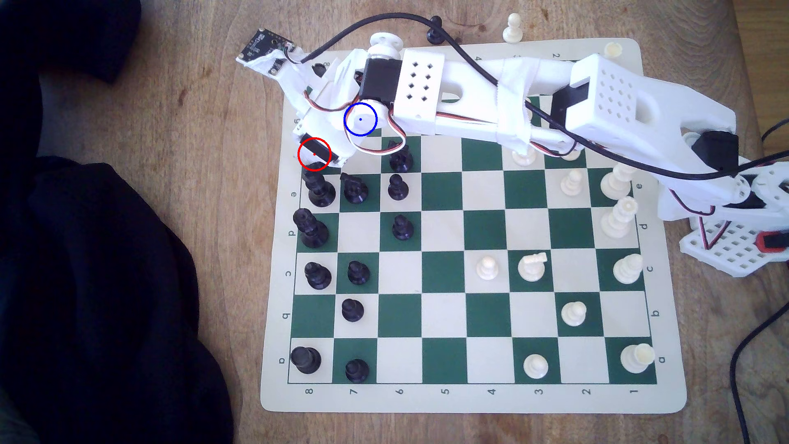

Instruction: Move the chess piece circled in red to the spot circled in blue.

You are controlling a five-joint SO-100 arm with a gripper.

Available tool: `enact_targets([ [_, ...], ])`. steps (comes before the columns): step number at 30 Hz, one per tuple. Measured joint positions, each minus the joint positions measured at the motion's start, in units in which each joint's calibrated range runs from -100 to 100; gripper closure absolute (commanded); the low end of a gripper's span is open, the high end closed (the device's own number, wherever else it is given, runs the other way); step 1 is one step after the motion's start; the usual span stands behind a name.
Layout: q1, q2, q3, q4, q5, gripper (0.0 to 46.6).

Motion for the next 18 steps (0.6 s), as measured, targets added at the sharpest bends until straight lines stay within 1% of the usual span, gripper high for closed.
enact_targets([
  [9,0.7,-0.2,-0.1,0.0,-0.6,46.4],
  [14,1.6,-5.1,0.1,0.0,-0.6,46.4],
  [18,1.4,-13.4,10.1,-3.2,-0.8,46.4],
])
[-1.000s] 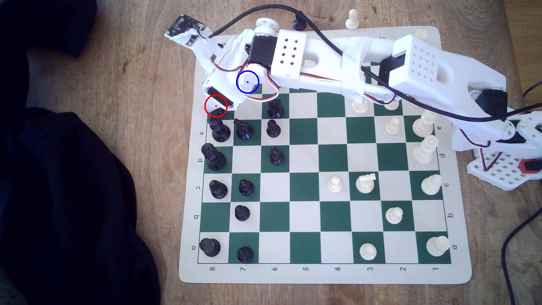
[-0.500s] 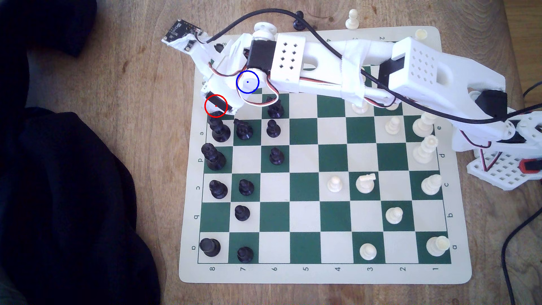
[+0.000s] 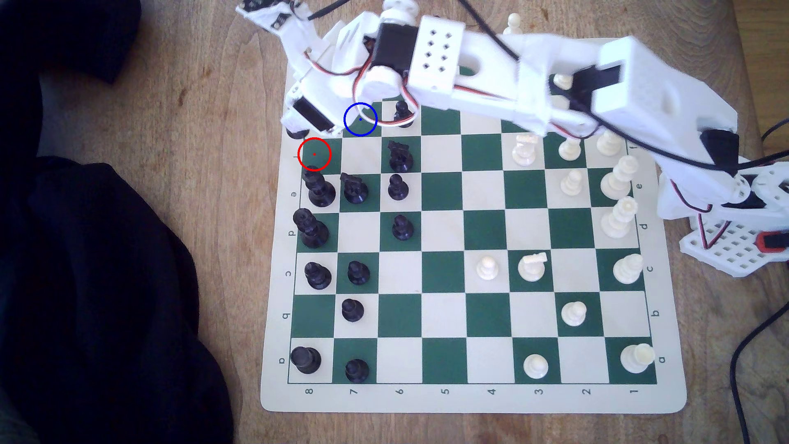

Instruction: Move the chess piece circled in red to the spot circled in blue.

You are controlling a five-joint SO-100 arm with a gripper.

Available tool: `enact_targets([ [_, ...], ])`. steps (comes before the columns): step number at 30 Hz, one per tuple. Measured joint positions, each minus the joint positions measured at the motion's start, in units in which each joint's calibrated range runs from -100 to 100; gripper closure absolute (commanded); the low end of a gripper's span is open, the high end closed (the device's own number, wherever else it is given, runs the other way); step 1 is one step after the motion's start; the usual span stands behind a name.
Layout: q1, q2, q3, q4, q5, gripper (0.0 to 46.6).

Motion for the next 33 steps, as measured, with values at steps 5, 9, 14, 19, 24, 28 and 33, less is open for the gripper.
enact_targets([
  [5,0.7,-10.8,22.8,-9.9,0.9,46.4],
  [9,2.6,-14.8,34.3,-14.9,1.4,46.4],
  [14,4.7,-15.7,41.3,-19.2,2.3,46.4],
  [19,5.9,-15.6,43.6,-21.8,2.6,46.4],
  [24,6.9,-15.6,43.6,-22.4,3.2,46.4],
  [28,6.9,-15.6,43.6,-22.4,3.2,46.3],
  [33,6.0,-15.6,43.6,-21.6,3.3,46.2],
])
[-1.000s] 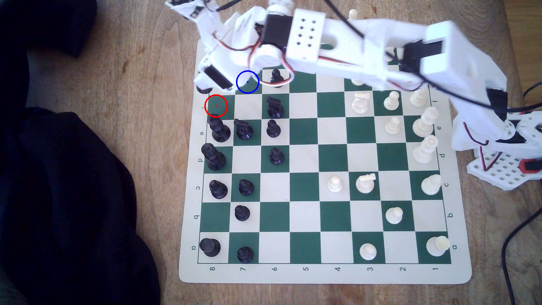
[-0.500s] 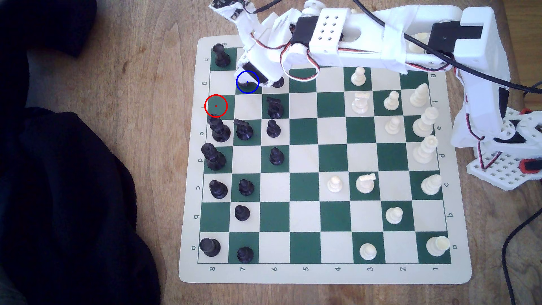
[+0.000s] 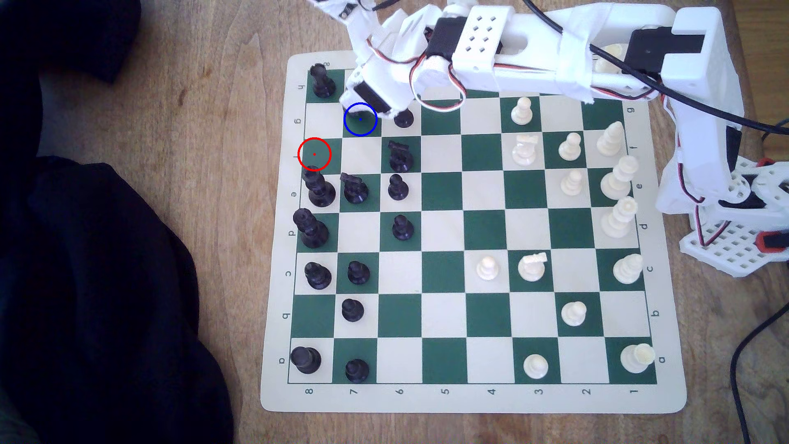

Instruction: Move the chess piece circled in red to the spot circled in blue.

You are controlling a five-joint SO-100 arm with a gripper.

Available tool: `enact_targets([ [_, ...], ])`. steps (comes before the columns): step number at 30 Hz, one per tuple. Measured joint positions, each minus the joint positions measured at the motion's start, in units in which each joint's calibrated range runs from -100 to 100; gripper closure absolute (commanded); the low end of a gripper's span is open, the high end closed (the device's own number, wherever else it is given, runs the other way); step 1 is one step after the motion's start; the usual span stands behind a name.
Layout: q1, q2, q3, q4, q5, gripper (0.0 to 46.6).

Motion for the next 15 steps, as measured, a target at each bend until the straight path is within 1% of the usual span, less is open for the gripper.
enact_targets([
  [15,-0.2,1.6,0.0,1.0,1.6,45.7],
])
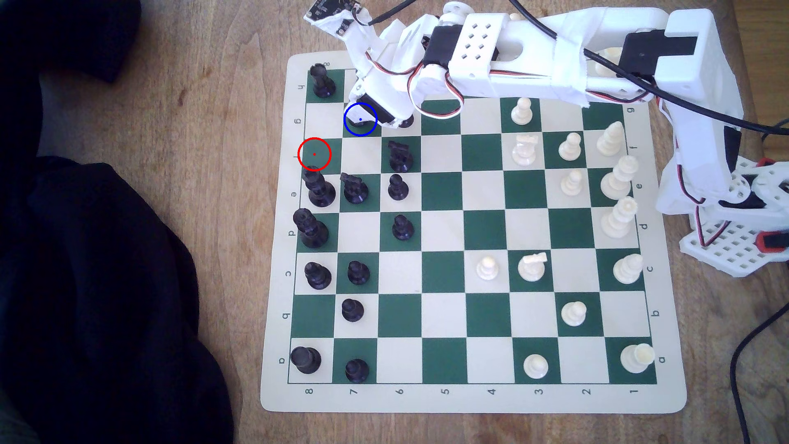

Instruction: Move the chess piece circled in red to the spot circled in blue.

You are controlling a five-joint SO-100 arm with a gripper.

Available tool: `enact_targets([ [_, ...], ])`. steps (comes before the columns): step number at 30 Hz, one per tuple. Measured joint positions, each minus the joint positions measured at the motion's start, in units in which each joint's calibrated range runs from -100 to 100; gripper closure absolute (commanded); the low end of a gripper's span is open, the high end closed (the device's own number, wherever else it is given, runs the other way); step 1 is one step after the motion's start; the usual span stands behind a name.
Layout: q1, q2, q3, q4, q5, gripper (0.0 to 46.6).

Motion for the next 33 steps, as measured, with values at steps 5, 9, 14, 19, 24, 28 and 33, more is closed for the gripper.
enact_targets([
  [5,0.0,0.0,0.0,0.7,0.5,38.3],
  [9,0.0,0.2,0.0,2.4,0.6,34.5],
  [14,0.6,0.8,0.0,2.4,0.5,34.2],
  [19,0.6,0.8,0.0,3.5,0.5,34.0],
  [24,0.7,-1.7,0.0,5.6,0.5,33.7],
  [28,-0.1,-7.3,1.0,8.4,0.3,33.7],
  [33,-1.8,-14.3,5.9,10.9,0.0,33.6],
])
